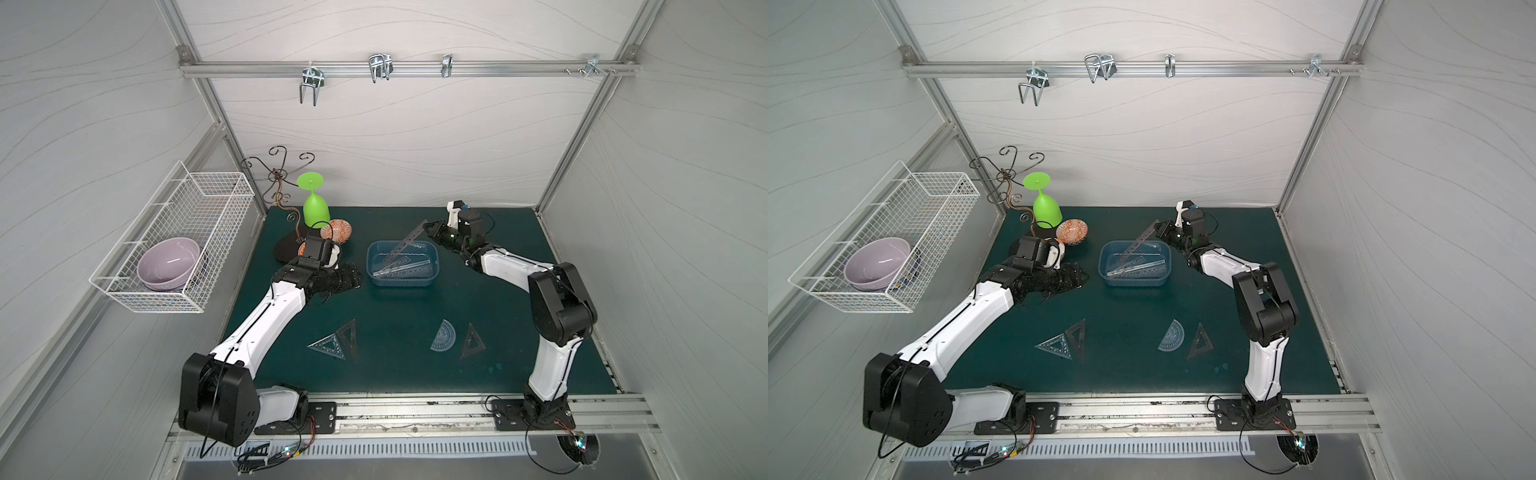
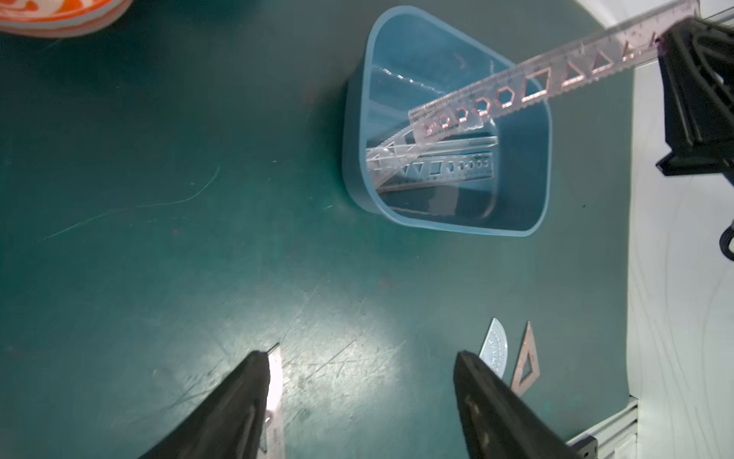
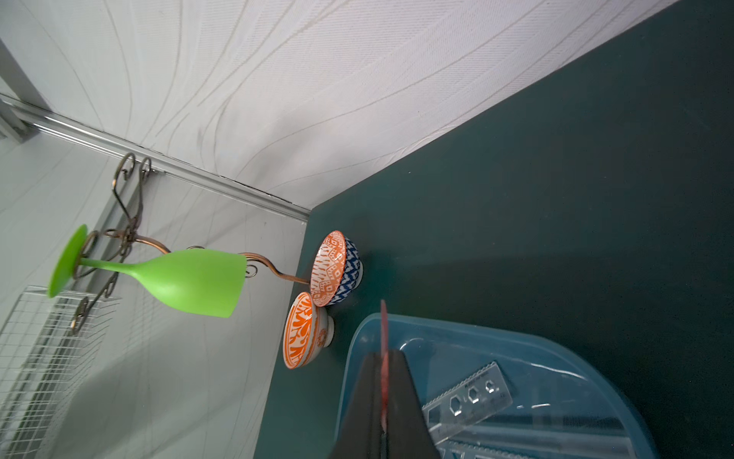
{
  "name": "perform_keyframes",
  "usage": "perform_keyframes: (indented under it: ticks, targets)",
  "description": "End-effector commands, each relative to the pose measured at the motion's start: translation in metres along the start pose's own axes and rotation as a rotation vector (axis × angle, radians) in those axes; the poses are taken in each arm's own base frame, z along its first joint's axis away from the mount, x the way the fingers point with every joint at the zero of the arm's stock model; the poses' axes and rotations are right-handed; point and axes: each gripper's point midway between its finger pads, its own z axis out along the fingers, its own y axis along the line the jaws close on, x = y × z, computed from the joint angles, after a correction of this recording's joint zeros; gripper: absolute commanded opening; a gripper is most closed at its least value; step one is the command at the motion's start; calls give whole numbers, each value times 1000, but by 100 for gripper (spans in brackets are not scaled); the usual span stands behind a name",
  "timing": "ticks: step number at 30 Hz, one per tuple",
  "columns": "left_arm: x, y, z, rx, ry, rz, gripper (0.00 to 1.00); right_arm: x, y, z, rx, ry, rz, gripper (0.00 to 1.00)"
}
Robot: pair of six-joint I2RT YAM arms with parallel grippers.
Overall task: Put the scattered rulers into the storage box
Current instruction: Place the ruler in the storage box.
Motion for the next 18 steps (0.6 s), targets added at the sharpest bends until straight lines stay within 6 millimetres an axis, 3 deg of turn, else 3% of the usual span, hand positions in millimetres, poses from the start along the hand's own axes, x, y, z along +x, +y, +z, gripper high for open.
perform_keyframes:
  ticks: [1, 15, 18]
  targets:
    - [-4, 4, -3, -31, -15, 24, 77, -1, 9, 14, -12, -37, -45, 0]
    - [-1, 1, 4, -14, 24, 14, 77, 39, -4, 40, -27, 48, -13, 0]
    - [-1, 1, 5, -14, 28, 12, 77, 40, -14, 39, -13, 57, -13, 10]
